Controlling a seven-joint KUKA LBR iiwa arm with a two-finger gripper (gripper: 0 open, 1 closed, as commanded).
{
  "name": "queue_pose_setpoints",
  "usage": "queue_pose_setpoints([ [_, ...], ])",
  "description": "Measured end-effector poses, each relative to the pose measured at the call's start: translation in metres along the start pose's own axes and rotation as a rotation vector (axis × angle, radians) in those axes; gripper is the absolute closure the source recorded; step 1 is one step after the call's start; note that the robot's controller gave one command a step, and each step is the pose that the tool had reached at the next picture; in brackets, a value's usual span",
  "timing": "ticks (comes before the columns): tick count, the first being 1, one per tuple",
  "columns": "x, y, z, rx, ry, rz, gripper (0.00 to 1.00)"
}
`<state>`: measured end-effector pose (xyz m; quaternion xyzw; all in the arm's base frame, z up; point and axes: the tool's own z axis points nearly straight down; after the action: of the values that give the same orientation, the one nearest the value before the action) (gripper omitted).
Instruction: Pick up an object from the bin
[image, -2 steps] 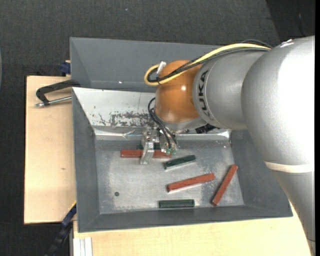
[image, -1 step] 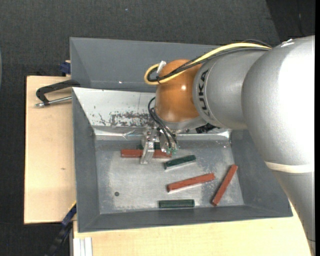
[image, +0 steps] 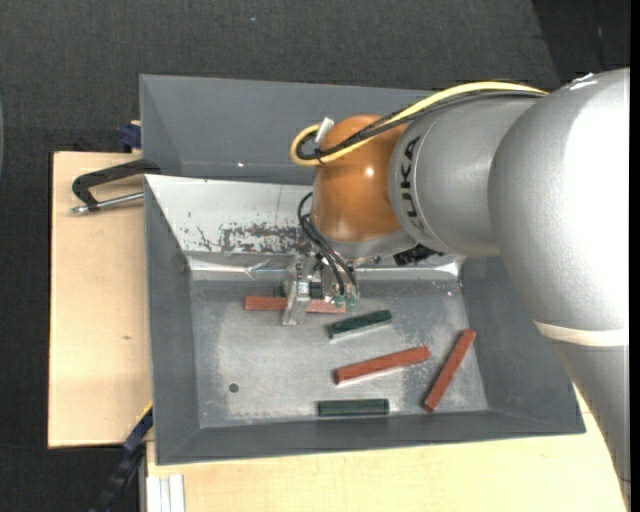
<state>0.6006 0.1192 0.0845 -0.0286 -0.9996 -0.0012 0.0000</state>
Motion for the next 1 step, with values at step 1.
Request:
queue_pose_setpoints([
  [1,-0.0002,0.0002,-0.0155,0.000,-0.001,0.000,1.00],
])
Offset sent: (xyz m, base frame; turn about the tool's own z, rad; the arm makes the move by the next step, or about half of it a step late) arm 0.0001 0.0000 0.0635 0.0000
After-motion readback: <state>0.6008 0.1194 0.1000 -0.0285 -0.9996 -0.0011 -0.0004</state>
